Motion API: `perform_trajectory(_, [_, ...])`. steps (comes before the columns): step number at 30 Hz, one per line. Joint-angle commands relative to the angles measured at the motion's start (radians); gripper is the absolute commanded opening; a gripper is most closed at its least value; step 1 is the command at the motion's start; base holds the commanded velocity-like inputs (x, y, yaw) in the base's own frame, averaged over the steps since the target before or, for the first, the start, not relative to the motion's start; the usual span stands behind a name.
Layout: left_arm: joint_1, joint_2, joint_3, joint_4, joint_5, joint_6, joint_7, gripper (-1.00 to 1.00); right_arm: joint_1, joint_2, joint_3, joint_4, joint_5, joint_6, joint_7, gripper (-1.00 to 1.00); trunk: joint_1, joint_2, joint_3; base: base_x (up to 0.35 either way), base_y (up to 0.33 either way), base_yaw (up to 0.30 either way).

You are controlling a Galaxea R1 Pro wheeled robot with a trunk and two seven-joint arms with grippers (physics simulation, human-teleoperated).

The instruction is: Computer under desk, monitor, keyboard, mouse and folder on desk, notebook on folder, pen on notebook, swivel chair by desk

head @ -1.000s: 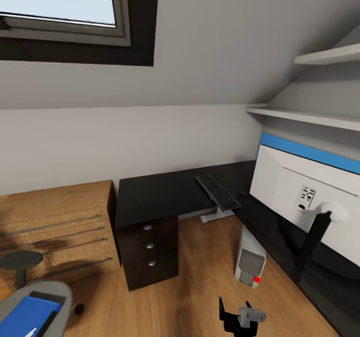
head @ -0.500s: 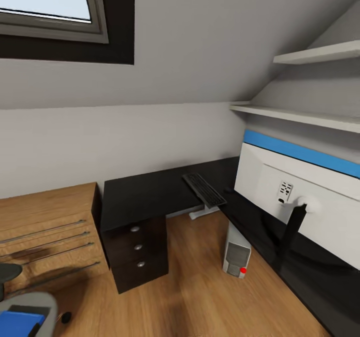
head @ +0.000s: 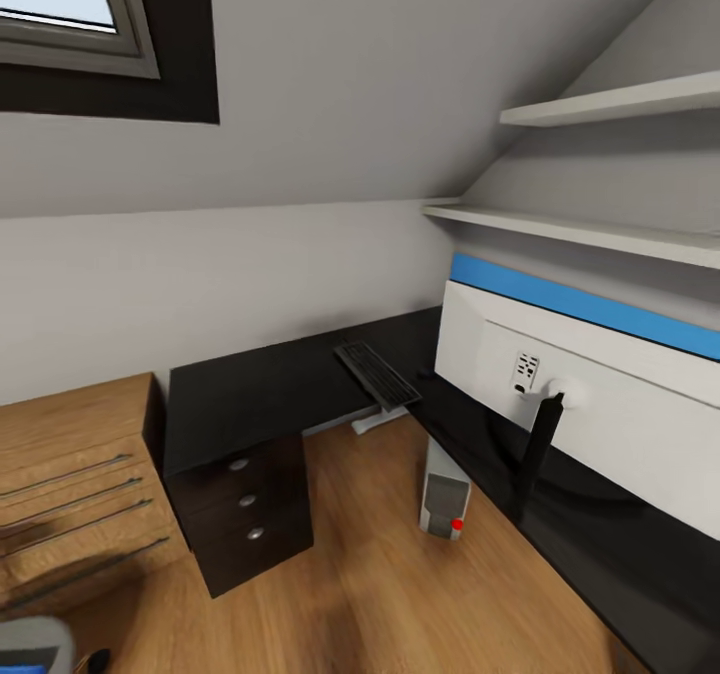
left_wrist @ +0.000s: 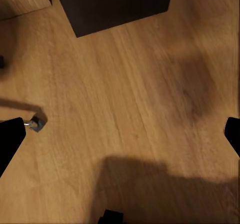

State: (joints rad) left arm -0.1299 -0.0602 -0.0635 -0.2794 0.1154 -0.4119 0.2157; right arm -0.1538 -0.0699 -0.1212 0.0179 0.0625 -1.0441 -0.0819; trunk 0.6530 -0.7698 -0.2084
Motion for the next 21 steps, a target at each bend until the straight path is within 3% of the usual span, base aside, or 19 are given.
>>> perform_trajectory(1, [-0.001,0.0,-0.007,0.0,0.01,-0.004,0.004,1.0,0.002,-0.001,-0.003,0.002,0.009,-0.003,-0.005,1.0,0.0,-0.001,-0.002,0.0,0.0,-0.24])
perform_trajectory(12, [-0.001,0.0,-0.007,0.0,0.01,-0.004,0.004,1.0,0.008,-0.002,-0.002,0.002,0.011,-0.003,-0.002,1.0,0.0,-0.001,-0.013,0.001,0.003,-0.242])
perform_trajectory(21, [-0.001,0.0,-0.007,0.0,0.01,-0.004,0.004,1.0,0.008,-0.002,-0.002,0.001,0.012,-0.003,0.0,1.0,0.0,-0.001,-0.021,0.141,0.21,-0.245])
